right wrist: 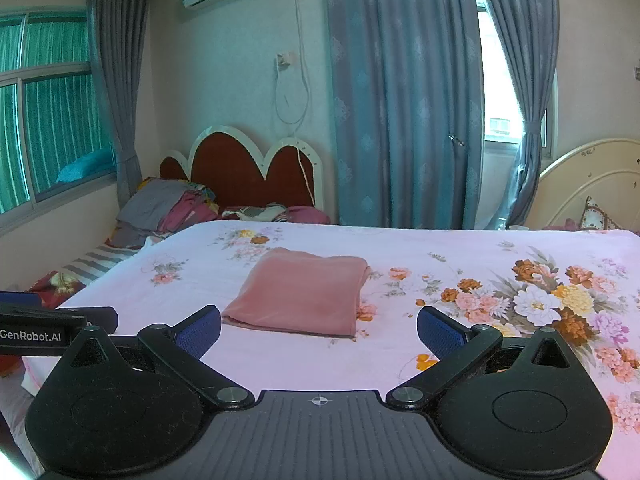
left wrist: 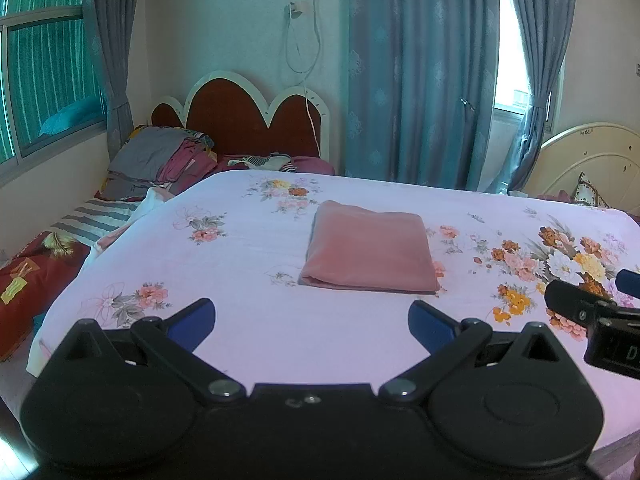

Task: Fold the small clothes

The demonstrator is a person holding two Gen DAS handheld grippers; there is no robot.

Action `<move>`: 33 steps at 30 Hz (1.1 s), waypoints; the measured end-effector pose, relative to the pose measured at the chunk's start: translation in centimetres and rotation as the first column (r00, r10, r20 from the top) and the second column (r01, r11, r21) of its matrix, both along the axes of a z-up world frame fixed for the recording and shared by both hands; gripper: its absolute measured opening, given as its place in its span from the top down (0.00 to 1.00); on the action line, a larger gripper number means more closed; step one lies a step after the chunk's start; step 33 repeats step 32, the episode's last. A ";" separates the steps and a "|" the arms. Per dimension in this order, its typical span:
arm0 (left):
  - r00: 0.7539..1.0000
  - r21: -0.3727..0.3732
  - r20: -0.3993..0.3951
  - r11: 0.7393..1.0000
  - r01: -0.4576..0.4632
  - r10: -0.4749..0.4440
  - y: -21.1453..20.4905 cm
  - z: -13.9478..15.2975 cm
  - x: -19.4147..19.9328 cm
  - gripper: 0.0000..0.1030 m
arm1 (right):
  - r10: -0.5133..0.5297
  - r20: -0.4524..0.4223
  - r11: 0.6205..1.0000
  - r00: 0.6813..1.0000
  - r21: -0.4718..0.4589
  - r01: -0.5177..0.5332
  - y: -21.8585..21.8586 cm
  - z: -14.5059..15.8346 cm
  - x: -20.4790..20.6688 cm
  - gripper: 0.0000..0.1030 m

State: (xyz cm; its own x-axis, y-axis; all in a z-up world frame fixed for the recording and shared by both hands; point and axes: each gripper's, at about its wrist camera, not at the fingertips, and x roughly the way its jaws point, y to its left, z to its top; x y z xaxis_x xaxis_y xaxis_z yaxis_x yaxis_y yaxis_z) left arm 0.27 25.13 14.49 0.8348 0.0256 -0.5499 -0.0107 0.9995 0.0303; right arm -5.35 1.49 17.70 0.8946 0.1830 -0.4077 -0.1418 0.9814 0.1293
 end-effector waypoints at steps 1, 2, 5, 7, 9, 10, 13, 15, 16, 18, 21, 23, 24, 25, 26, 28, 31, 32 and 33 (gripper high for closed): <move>1.000 0.000 0.000 1.000 0.000 0.000 0.0 0.0 0.0 0.01 | 0.000 0.000 1.000 1.000 0.000 0.000 0.0 0.0 0.0 0.00; 1.000 0.000 -0.001 1.000 0.000 0.000 0.0 0.0 0.0 0.01 | 0.001 -0.001 1.000 1.000 0.000 -0.001 0.0 0.0 0.0 0.00; 1.000 -0.001 -0.003 1.000 0.000 0.000 0.0 0.0 0.0 0.01 | 0.002 -0.002 1.000 1.000 0.001 -0.002 0.0 -0.1 0.0 0.00; 1.000 -0.001 -0.005 1.000 0.001 -0.001 0.0 0.0 0.1 0.01 | 0.002 -0.002 1.000 1.000 0.001 -0.002 0.0 -0.1 0.0 0.00; 1.000 -0.001 -0.006 1.000 0.004 -0.004 0.0 0.0 0.3 0.00 | 0.002 -0.003 1.000 1.000 0.000 -0.002 0.0 -0.1 0.0 0.00; 1.000 -0.001 -0.007 1.000 0.005 -0.005 0.1 0.0 0.3 0.00 | 0.002 -0.003 1.000 1.000 0.001 -0.002 -0.1 -0.1 0.0 0.00; 1.000 0.000 -0.010 1.000 0.009 -0.009 0.0 -0.1 0.5 0.00 | 0.000 -0.008 1.000 1.000 0.002 0.000 0.0 -0.3 0.1 0.00; 1.000 0.000 -0.011 1.000 0.009 -0.009 0.0 -0.1 0.6 0.00 | 0.001 -0.010 1.000 1.000 0.001 -0.001 0.0 -0.4 0.1 0.00; 1.000 -0.001 -0.013 1.000 0.009 -0.009 0.0 -0.1 0.6 0.00 | 0.000 -0.010 1.000 1.000 0.001 0.000 0.0 -0.4 0.2 0.00; 1.000 -0.003 -0.015 1.000 0.015 -0.015 -0.1 -0.2 0.7 0.00 | 0.000 -0.011 1.000 1.000 0.001 0.000 0.1 -0.4 0.2 0.00; 0.999 -0.009 -0.020 0.999 0.031 -0.031 0.0 -0.4 1.2 0.00 | -0.004 -0.016 1.000 1.000 0.004 0.004 0.0 -0.5 0.4 0.00; 0.999 -0.015 -0.015 0.999 0.048 -0.048 0.2 -0.6 1.4 0.01 | -0.008 -0.021 1.000 1.000 0.006 0.008 -0.1 -0.7 0.5 0.00; 0.999 -0.016 -0.014 0.999 0.049 -0.049 0.2 -0.7 1.6 0.01 | -0.009 -0.025 1.000 1.000 0.005 0.010 -0.2 -0.8 0.7 0.00; 0.999 -0.017 -0.010 0.998 0.052 -0.052 0.3 -0.8 1.7 0.01 | -0.011 -0.029 1.000 1.000 0.005 0.011 -0.2 -0.9 0.8 0.00; 0.999 -0.015 -0.008 0.998 0.053 -0.053 0.2 -1.0 2.0 0.02 | -0.013 -0.034 1.000 0.999 0.005 0.013 -0.4 -1.0 1.1 0.00; 0.999 -0.005 0.001 0.999 0.046 -0.046 0.1 -1.2 2.4 0.03 | -0.019 -0.045 1.000 0.999 0.004 0.019 -0.5 -1.3 1.6 0.00; 0.999 -0.003 -0.022 0.999 0.050 -0.050 -0.1 -1.5 3.9 0.01 | -0.030 -0.060 1.000 0.998 0.003 0.031 -1.0 -1.8 2.5 0.00; 0.998 -0.009 -0.038 0.998 0.056 -0.056 0.0 -1.8 4.7 0.00 | -0.036 -0.068 0.999 0.997 0.003 0.037 -1.1 -2.0 2.9 0.00; 0.998 -0.009 -0.038 0.998 0.056 -0.056 0.0 -1.8 4.7 0.00 | -0.036 -0.068 0.999 0.997 0.003 0.037 -1.1 -2.0 2.9 0.00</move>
